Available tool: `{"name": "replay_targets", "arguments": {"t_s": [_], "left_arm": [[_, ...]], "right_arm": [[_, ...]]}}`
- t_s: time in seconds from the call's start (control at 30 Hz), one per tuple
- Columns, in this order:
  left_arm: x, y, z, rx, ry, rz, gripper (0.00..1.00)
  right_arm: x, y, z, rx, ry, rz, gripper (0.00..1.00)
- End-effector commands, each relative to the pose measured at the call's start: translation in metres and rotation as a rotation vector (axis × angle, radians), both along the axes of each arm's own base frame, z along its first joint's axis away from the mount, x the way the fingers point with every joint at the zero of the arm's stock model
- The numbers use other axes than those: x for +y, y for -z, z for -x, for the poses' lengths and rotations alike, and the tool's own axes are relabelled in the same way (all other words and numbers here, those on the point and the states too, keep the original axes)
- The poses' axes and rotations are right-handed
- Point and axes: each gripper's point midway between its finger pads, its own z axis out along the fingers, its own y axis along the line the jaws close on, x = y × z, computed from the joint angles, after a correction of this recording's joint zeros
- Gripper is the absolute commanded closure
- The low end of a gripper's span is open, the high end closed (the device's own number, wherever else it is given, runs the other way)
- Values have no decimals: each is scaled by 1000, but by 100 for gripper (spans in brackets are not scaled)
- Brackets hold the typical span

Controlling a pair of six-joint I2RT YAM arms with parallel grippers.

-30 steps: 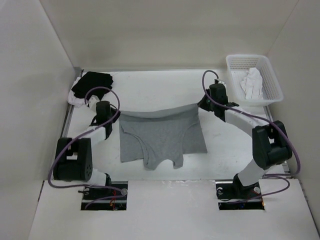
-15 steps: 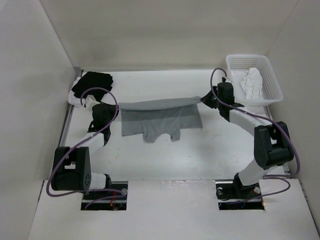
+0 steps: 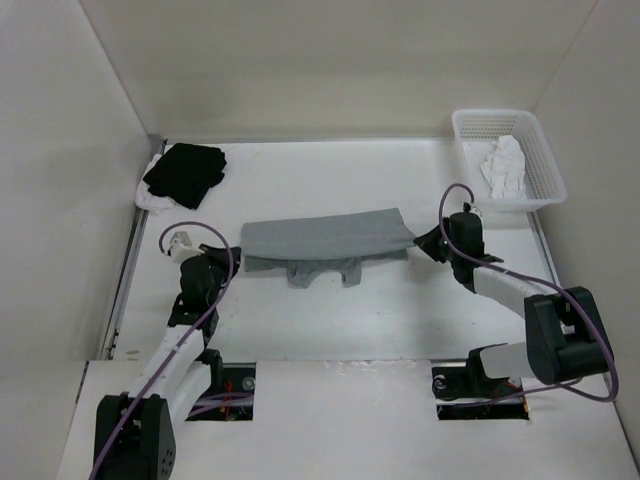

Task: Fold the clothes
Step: Fold the tank top

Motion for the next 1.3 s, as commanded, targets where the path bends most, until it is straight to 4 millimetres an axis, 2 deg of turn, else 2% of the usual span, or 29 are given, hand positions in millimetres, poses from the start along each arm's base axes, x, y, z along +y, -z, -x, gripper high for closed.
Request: {"name": "replay_targets", "arguments": {"t_s": [0.0,0.1,0.13,0.2,0.27,0.33,0.4,0.47,0.53,0.6,0.7,0.8,0.87,0.93,1.03,1.07,1.13,1.27], "left_arm": [[-5,35,24,99,19,3,97],[-7,47,34,137,19,1,93],[-6,50,36,144,14,0,90],[2,50,37,147,-16,-3,79],[12,38,33,121,-53,3,75],[17,21,27,80,-67,5,75],[13,2,20,40,-57,8,76],[-5,-11,11,26,-5,8,76],[-36,-16,3,27,71,1,76],[-69,-16,-2,31,141,-14,76],[-105,-5,-8,51,205,-36,76],[-117,13,-11,82,223,-28,76],[-113,30,-10,117,215,-23,76],[-101,47,-8,161,193,-30,76],[-71,71,-3,223,133,-40,77],[-55,77,-2,238,98,-44,77],[-28,82,-5,251,29,-34,77],[5,78,-15,245,-50,-34,77]], "right_arm": [[-9,-9,4,-54,65,-30,99],[-13,3,19,-19,88,-29,98],[-14,6,22,-5,93,-27,95],[-15,11,26,5,95,-17,78],[-14,11,31,0,80,-13,67],[-12,8,35,-14,61,-11,64],[-12,4,39,-26,56,-14,60],[-14,3,38,-35,60,0,53],[-14,2,30,-31,53,2,46],[-9,7,20,-7,31,21,45],[4,19,12,28,4,25,46],[8,21,8,32,0,7,47],[10,23,8,42,-2,-1,47],[12,29,11,53,-8,-7,49],[17,27,17,48,-23,-18,50],[17,27,20,46,-27,-17,50],[22,26,30,43,-51,-12,50],[19,24,48,39,-61,13,45]]}}
